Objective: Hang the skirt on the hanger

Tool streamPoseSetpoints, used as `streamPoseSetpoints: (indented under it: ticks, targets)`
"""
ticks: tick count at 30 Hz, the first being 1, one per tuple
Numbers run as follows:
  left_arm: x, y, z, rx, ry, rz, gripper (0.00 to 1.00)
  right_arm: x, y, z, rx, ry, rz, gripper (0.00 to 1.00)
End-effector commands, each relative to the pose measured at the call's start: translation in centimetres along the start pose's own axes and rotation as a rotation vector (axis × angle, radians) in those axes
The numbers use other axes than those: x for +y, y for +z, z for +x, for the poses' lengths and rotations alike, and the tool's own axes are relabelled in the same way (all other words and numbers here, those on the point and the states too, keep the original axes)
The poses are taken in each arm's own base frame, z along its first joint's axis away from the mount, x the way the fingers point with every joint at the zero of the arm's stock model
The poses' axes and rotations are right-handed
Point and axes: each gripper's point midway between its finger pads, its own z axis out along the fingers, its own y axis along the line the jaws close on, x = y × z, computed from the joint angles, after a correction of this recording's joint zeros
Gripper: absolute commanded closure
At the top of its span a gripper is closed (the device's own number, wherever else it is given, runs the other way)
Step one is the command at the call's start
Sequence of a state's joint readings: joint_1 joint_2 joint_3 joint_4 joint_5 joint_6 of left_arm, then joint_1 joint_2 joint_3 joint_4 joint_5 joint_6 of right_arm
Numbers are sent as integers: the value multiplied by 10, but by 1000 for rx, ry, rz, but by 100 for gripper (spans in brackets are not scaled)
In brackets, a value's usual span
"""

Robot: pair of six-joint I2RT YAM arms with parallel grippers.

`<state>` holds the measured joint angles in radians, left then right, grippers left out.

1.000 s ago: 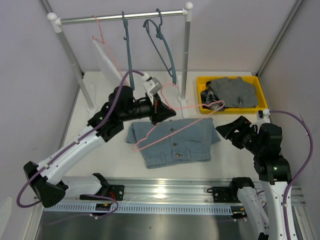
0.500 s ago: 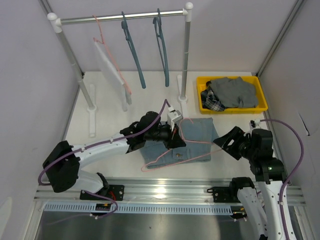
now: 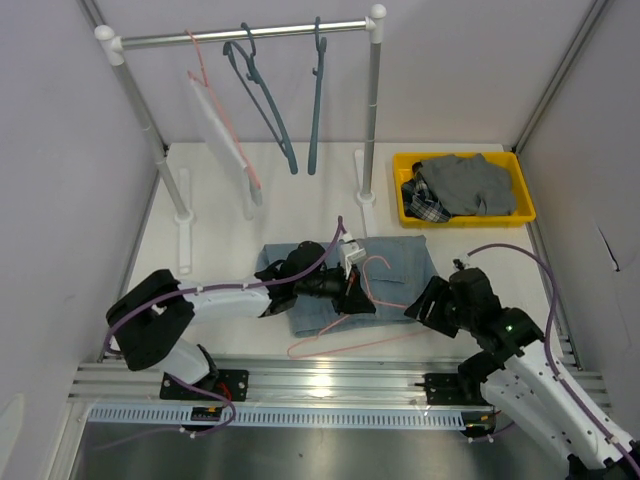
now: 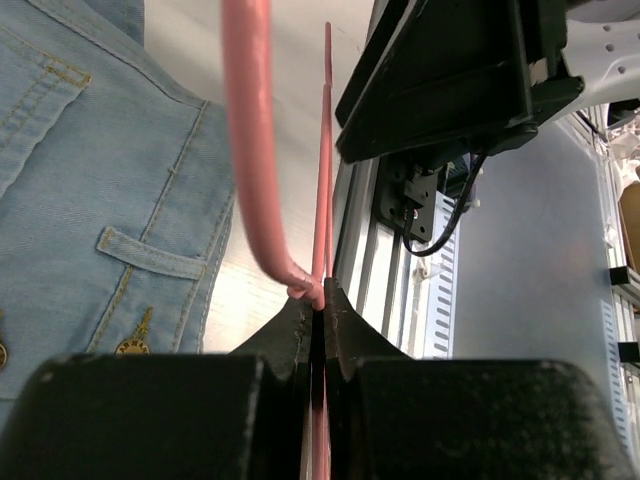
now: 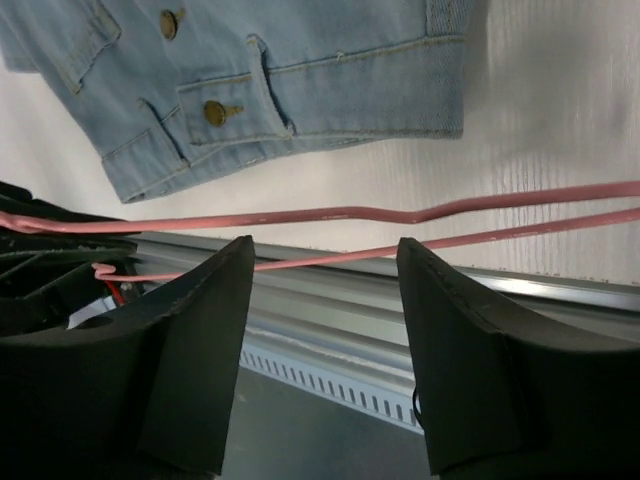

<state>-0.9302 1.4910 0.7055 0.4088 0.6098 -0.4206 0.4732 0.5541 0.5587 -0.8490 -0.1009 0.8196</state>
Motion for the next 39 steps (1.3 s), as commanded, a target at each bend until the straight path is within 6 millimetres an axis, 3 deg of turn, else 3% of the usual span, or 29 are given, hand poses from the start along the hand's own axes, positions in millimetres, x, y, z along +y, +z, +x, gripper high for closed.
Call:
streamPoseSetpoints:
  ticks: [1, 6, 14, 39]
  targets:
    - [-7, 8, -12, -53, 48, 59, 100, 3, 15, -19, -120, 26, 41, 39]
    - [2, 16, -8, -38, 52, 45, 100, -2, 33, -20, -125, 16, 65, 46]
    - [19, 21, 0, -15, 32, 12, 100, -11, 47, -22, -145, -13, 93, 47]
    - [32, 23, 10, 19, 14, 9, 100, -35, 75, -17, -165, -11, 150, 47]
